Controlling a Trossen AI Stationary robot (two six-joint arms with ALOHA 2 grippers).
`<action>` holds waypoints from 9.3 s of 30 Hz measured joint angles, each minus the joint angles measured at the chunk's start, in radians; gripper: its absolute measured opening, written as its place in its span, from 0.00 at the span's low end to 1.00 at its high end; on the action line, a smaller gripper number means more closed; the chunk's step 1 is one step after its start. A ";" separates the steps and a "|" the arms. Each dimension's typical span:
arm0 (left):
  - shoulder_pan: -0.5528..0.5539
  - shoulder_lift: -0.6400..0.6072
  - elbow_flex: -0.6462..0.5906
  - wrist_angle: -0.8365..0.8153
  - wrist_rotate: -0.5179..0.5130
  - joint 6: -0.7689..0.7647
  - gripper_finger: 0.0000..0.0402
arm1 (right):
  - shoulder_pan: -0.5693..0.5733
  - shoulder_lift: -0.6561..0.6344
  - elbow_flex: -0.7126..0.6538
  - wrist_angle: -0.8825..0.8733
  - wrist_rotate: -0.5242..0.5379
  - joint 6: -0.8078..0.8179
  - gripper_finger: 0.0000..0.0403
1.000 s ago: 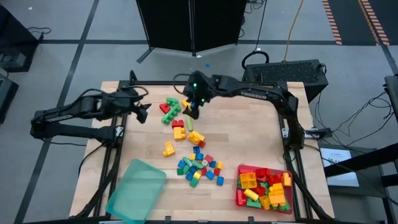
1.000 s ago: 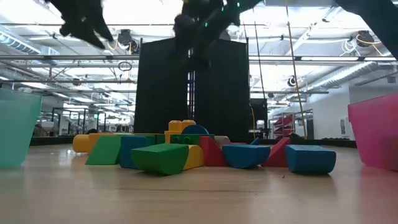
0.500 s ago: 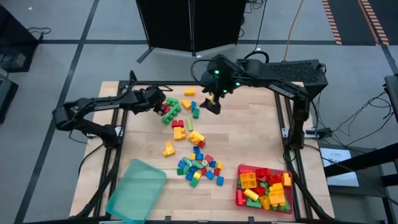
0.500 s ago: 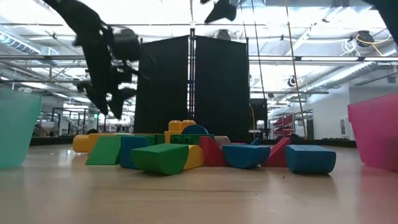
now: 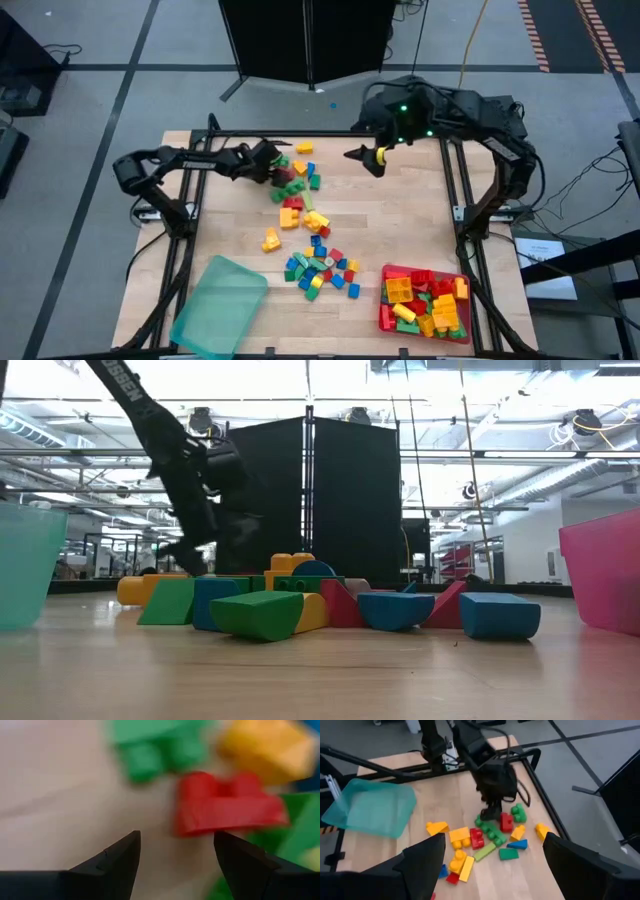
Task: Sort blocks by size
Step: Put the 1-stud yellow game piece into the pink bin
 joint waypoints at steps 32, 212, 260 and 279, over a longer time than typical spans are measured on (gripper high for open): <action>0.103 -0.440 0.363 -0.337 -0.120 0.254 0.64 | -0.358 0.086 -0.554 0.414 -0.057 -0.134 0.81; 0.160 -0.477 0.685 -0.570 0.242 0.431 0.64 | -0.399 0.732 -0.007 -0.066 -0.064 0.345 0.82; 0.159 -0.477 0.685 -0.659 0.250 0.514 0.64 | -0.444 0.790 -0.118 -0.028 -0.146 0.707 0.29; 0.159 -0.477 0.685 -0.658 0.250 0.532 0.64 | -0.090 0.384 -0.178 -0.324 0.062 0.579 0.29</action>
